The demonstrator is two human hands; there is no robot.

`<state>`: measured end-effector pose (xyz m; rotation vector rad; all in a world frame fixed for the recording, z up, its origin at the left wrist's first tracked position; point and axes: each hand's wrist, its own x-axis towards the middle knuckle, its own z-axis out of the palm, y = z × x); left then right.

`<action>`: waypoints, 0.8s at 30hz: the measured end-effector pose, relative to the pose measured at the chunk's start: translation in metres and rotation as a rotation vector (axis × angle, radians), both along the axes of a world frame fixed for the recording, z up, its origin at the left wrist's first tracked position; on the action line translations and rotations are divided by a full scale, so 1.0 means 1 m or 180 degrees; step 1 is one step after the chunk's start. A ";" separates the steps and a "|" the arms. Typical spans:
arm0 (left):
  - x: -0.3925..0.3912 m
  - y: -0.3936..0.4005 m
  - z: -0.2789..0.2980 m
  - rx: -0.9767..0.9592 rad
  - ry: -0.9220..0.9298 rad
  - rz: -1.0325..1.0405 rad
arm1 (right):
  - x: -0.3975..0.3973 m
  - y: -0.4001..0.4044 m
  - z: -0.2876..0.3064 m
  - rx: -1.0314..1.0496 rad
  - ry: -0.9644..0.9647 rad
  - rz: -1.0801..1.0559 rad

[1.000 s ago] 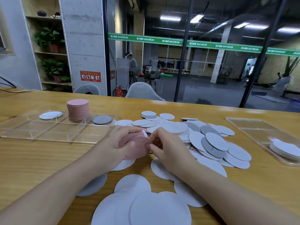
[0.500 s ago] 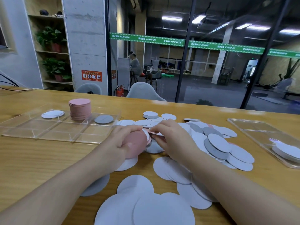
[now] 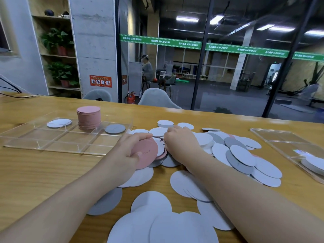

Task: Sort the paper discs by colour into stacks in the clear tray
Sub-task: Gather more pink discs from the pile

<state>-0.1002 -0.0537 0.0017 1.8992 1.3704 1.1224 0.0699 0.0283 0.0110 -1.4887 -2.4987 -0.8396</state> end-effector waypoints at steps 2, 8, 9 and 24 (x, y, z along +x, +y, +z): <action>0.000 0.000 0.000 -0.0027 -0.0004 0.0027 | 0.003 -0.001 0.000 -0.0002 -0.0061 -0.0114; -0.001 0.000 0.000 -0.0063 0.0000 0.0063 | 0.021 -0.002 0.002 0.0573 0.0227 -0.0070; -0.001 0.000 0.001 -0.0083 -0.0015 0.0079 | 0.024 -0.004 0.002 0.0672 0.0343 0.0019; 0.000 0.002 0.002 -0.0343 -0.0321 0.0088 | 0.027 -0.059 0.019 -0.1202 0.2674 0.1051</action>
